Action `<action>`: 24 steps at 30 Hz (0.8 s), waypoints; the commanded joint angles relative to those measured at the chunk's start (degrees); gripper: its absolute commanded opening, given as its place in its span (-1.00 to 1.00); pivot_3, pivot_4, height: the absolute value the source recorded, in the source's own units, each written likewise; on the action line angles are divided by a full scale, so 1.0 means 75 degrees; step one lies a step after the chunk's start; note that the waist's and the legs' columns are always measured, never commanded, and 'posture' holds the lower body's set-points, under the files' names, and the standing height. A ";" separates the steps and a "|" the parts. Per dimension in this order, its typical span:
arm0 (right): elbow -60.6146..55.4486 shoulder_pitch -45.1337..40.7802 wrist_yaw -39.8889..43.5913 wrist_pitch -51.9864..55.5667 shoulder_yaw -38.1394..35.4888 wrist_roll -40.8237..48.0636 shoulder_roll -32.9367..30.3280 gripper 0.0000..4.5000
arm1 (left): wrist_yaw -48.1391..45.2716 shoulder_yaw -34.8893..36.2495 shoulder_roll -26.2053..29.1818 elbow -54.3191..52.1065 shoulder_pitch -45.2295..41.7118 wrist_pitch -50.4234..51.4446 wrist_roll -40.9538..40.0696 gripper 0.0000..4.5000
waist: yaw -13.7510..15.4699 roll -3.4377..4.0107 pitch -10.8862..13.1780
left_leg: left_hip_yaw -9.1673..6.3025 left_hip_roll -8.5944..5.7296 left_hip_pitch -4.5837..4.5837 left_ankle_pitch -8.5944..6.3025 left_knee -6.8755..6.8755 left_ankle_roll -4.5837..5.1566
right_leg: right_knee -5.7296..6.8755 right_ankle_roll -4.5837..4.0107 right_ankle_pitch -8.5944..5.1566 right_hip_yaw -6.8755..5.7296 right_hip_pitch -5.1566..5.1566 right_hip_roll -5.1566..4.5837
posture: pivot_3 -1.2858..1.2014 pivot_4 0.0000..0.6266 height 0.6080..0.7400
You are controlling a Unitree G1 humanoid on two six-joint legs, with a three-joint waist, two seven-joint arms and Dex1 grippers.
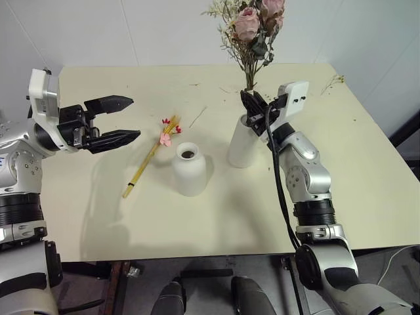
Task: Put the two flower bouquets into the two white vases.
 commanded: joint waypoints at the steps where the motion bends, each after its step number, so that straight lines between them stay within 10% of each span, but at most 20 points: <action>1: -0.0353 -0.0036 -0.0013 -0.0083 -0.0088 0.0001 -0.0133 -0.57 | 0.0006 0.0077 0.0016 0.0001 -0.0218 -0.0117 -0.0007 1.00 | 0.0002 0.0000 0.0000 | 0.0000 0.0000 0.0000 0.0000 0.0000 0.0000 | 0.0000 0.0000 0.0000 0.0000 0.0000 0.0000 | 0.03 -0.52 1.00; 12: -0.2228 0.0839 0.0507 0.1268 0.0084 0.0494 -0.0925 0.97 | 0.0082 0.0058 -0.0048 -0.0045 -0.0180 -0.0122 -0.0009 1.00 | 0.0037 0.0000 0.0000 | 0.0000 0.0000 -0.0004 0.0000 -0.0003 0.0000 | -0.0006 -0.0001 -0.0002 -0.0001 -0.0001 -0.0001 | 0.03 -0.52 1.00; 24: -0.5360 0.2348 0.2563 0.4638 -0.0777 0.2861 -0.4531 0.97 | 0.1893 -0.0067 -0.0535 -0.0153 -0.0230 0.0046 0.0517 1.00 | 0.0110 -0.0006 0.0001 | 0.0002 0.0000 -0.0005 -0.0001 0.0011 0.0003 | -0.0013 0.0000 -0.0002 0.0001 0.0005 -0.0003 | 0.03 -0.52 1.00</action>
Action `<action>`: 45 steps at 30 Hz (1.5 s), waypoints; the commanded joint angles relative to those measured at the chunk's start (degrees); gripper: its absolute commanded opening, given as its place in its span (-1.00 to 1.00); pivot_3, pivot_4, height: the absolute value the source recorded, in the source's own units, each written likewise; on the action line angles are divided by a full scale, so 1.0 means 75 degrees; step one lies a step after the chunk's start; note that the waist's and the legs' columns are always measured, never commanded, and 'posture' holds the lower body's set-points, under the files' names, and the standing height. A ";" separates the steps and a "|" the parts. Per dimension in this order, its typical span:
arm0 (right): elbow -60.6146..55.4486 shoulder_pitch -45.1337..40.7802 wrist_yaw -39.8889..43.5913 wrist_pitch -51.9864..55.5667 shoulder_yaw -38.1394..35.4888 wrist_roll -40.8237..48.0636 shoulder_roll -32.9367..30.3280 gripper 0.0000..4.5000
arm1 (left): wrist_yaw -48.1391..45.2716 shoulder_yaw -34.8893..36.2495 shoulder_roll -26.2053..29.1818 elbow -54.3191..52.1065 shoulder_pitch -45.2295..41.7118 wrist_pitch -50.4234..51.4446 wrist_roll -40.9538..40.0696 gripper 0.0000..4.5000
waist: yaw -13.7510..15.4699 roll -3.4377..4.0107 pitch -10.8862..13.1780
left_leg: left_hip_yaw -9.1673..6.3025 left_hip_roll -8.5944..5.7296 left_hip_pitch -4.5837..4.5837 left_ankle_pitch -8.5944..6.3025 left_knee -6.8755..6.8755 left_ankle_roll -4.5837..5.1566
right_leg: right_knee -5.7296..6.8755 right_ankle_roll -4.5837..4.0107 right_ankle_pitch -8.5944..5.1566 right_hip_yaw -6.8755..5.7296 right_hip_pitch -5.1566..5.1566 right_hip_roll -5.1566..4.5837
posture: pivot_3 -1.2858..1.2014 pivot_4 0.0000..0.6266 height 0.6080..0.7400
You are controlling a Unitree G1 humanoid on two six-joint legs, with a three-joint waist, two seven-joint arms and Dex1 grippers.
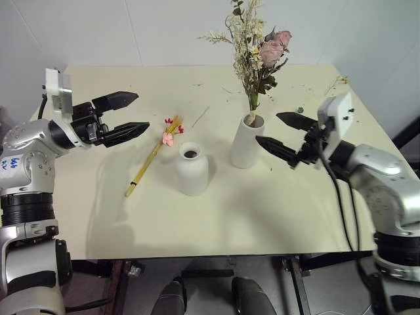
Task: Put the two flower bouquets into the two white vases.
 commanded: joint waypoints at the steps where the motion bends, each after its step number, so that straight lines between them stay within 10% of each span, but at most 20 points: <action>1: -0.0806 0.0246 0.0910 0.0676 -0.0506 0.0999 -0.0850 0.97 | 0.1137 -0.0082 -0.0025 -0.0135 -0.0165 0.0357 0.0451 1.00 | 0.0008 -0.0003 0.0000 | 0.0000 0.0001 0.0001 0.0000 0.0001 0.0001 | -0.0001 0.0000 0.0000 0.0000 0.0001 0.0002 | 0.03 -0.52 1.00; 7: -0.0767 0.0384 0.1596 0.1023 -0.0908 0.1650 -0.1769 0.97 | 0.3831 -0.0527 -0.0348 -0.0106 -0.0434 0.1811 0.1547 1.00 | 0.0092 -0.0011 0.0004 | 0.0002 -0.0001 0.0004 -0.0001 0.0022 0.0002 | -0.0022 0.0009 0.0005 -0.0001 0.0027 -0.0001 | 0.03 -0.52 1.00; 16: -0.0472 0.0353 0.1509 0.0934 -0.0886 0.1525 -0.1902 0.97 | 0.4400 -0.2240 -0.0410 0.0198 -0.1348 0.5322 0.2457 1.00 | 0.0123 -0.0022 0.0008 | 0.0002 -0.0007 0.0000 -0.0004 0.0020 0.0003 | -0.0047 0.0014 0.0008 -0.0002 0.0038 -0.0002 | 0.03 -0.52 1.00; 34: -0.0887 0.0556 0.0940 0.1089 -0.0966 0.1645 -0.1865 0.97 | 0.4523 -0.2983 -0.1299 0.3271 -0.2621 0.4943 0.3595 1.00 | 0.0122 -0.0029 0.0012 | 0.0003 -0.0008 -0.0002 -0.0011 0.0010 0.0002 | -0.0060 0.0015 0.0008 -0.0006 0.0036 -0.0004 | 0.03 -0.52 1.00; 45: -0.1001 0.0918 0.0735 0.1096 -0.1227 0.1960 -0.1750 1.00 | 0.4091 -0.3029 -0.1308 0.3457 -0.2666 0.4541 0.3870 -0.38 | 0.0133 -0.0029 0.0012 | 0.0003 -0.0009 -0.0003 -0.0011 0.0011 0.0001 | -0.0060 0.0017 0.0010 -0.0006 0.0037 -0.0006 | 0.03 -0.52 1.00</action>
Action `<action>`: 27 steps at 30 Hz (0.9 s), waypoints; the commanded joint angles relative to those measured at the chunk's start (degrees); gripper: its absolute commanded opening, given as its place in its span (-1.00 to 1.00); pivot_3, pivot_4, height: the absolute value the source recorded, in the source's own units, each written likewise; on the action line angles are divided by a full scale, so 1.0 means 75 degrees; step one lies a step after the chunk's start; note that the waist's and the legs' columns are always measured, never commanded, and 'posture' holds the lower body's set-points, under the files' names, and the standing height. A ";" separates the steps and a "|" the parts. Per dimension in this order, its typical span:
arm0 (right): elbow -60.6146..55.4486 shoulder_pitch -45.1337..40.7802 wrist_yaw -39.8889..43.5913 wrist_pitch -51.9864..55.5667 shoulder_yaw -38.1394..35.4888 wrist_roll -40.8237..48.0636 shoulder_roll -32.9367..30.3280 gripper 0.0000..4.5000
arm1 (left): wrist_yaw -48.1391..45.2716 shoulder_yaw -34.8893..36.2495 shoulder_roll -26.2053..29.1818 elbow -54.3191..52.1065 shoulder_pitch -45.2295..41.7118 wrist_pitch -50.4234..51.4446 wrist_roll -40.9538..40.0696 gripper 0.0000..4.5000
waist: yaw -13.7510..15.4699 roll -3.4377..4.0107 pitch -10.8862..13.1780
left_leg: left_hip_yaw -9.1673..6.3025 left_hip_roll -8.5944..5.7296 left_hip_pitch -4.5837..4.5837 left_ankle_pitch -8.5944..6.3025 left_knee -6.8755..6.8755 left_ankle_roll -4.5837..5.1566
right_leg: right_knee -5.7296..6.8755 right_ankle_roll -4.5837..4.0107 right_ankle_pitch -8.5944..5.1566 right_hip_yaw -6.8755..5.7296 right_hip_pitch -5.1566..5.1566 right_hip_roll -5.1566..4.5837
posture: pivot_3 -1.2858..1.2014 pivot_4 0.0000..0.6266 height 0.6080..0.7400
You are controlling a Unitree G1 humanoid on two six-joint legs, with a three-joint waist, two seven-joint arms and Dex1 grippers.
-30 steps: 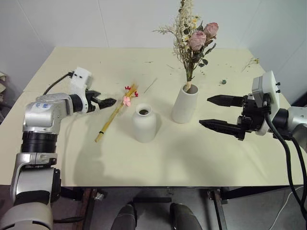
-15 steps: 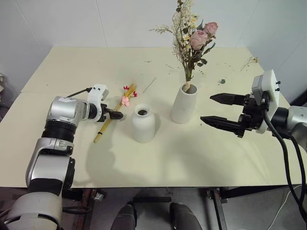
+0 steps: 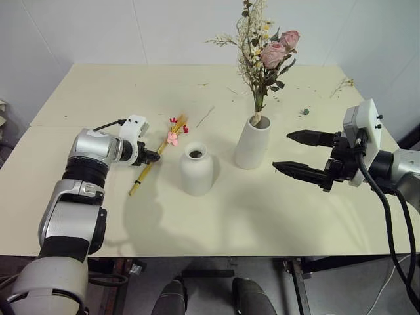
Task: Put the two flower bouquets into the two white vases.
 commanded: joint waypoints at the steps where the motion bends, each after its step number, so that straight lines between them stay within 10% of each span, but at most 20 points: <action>1: -0.0292 0.0244 -0.0131 -0.0032 -0.0443 0.0281 0.0101 1.00 | -0.0127 0.0056 0.0039 -0.0067 -0.0112 -0.0158 0.0112 -0.50 | 0.0001 0.0000 0.0000 | -0.0001 0.0000 -0.0001 0.0000 0.0000 0.0000 | 0.0000 0.0000 0.0000 0.0000 0.0000 0.0000 | 0.03 -0.52 1.00; 5: -0.0310 0.0303 -0.0220 -0.0088 -0.0464 0.0330 0.0131 1.00 | -0.0135 0.0174 0.0114 -0.0054 -0.0196 -0.0270 0.0118 -0.97 | -0.0014 -0.0001 0.0001 | 0.0000 -0.0001 -0.0003 0.0000 0.0001 0.0000 | 0.0001 0.0004 0.0002 0.0000 0.0000 0.0000 | 0.03 -0.52 1.00; 20: -0.0255 0.0273 -0.0368 -0.0289 -0.0337 0.0272 0.0245 1.00 | 0.0806 0.2048 -0.0241 -0.1165 0.0278 -0.3145 -0.0628 -0.97 | 0.0014 -0.0002 0.0001 | -0.0001 0.0000 -0.0003 0.0000 0.0005 0.0000 | 0.0005 0.0007 0.0004 0.0001 0.0000 -0.0003 | 0.03 -0.52 1.00; 27: -0.0237 0.0216 -0.0374 -0.0342 -0.0295 0.0263 0.0314 1.00 | -0.0601 0.3144 -0.0655 -0.2081 0.0389 -0.5026 -0.2091 -0.97 | 0.0008 -0.0002 0.0001 | 0.0000 -0.0001 -0.0003 0.0001 0.0014 -0.0001 | 0.0013 0.0010 0.0006 0.0001 0.0001 -0.0003 | 0.03 -0.52 1.00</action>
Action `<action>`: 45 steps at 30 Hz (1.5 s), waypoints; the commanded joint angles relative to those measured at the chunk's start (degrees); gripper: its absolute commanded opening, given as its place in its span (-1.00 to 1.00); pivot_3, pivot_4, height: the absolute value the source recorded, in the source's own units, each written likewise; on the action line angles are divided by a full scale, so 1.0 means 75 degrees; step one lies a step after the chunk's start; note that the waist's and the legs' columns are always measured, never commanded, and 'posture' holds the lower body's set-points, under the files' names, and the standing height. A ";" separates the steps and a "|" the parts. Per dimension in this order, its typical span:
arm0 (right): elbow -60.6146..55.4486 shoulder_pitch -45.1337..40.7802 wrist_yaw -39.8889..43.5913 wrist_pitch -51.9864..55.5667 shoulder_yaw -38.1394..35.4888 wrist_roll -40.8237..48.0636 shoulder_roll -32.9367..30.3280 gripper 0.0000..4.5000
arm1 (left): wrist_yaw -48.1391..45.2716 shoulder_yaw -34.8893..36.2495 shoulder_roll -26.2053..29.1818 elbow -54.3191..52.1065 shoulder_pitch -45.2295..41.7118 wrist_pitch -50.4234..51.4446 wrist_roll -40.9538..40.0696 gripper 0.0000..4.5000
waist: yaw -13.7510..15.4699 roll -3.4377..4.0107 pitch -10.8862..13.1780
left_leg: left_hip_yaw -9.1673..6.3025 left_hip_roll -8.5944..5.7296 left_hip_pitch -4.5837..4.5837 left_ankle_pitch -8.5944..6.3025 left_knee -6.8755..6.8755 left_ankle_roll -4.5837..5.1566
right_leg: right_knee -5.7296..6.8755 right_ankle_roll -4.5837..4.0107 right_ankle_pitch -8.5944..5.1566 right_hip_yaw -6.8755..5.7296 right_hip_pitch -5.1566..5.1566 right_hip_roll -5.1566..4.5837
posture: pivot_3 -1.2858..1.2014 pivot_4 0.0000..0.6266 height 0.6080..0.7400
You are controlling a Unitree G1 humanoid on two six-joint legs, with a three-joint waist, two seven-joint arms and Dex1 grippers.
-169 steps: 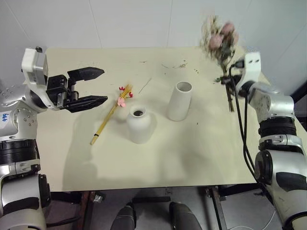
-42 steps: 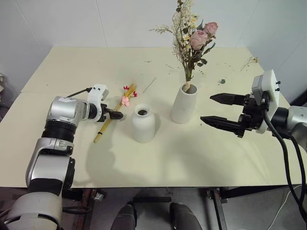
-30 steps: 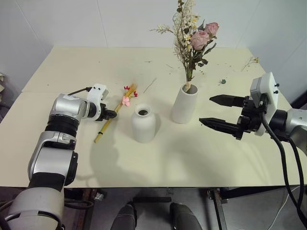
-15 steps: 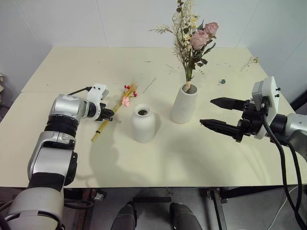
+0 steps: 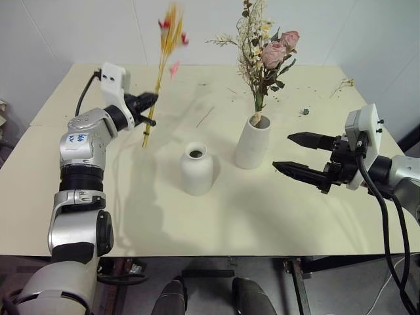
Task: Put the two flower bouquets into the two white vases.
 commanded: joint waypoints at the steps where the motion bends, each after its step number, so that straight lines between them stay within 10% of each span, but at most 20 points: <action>1: -0.0188 -0.0126 -0.0034 -0.0209 -0.0146 0.0051 0.0058 1.00 | -0.0994 0.0432 -0.0015 -0.0646 -0.0183 -0.0644 -0.0865 -0.97 | -0.0005 0.0000 0.0000 | 0.0001 0.0000 0.0002 0.0000 0.0001 0.0000 | 0.0000 0.0000 0.0000 0.0000 0.0003 0.0000 | 0.03 -0.52 1.00; 14: -0.0363 -0.0145 -0.0197 -0.0277 0.0047 0.0072 0.0400 1.00 | -0.3262 0.1222 -0.1007 -0.2154 0.0348 -0.0231 -0.3907 -0.97 | -0.0010 0.0000 0.0000 | -0.0001 0.0000 0.0011 0.0000 0.0033 0.0002 | 0.0004 0.0004 0.0002 0.0000 0.0030 0.0001 | 0.03 -0.52 1.00; 45: -0.0557 0.0180 -0.0384 -0.0278 -0.0127 0.0083 0.0414 1.00 | -0.3504 0.0101 -0.1542 -0.2152 0.1808 0.0016 -0.3484 -0.97 | -0.0002 0.0000 0.0000 | -0.0003 -0.0001 0.0007 -0.0009 0.0059 0.0017 | -0.0049 0.0001 0.0003 0.0000 0.0058 0.0002 | 0.03 -0.52 1.00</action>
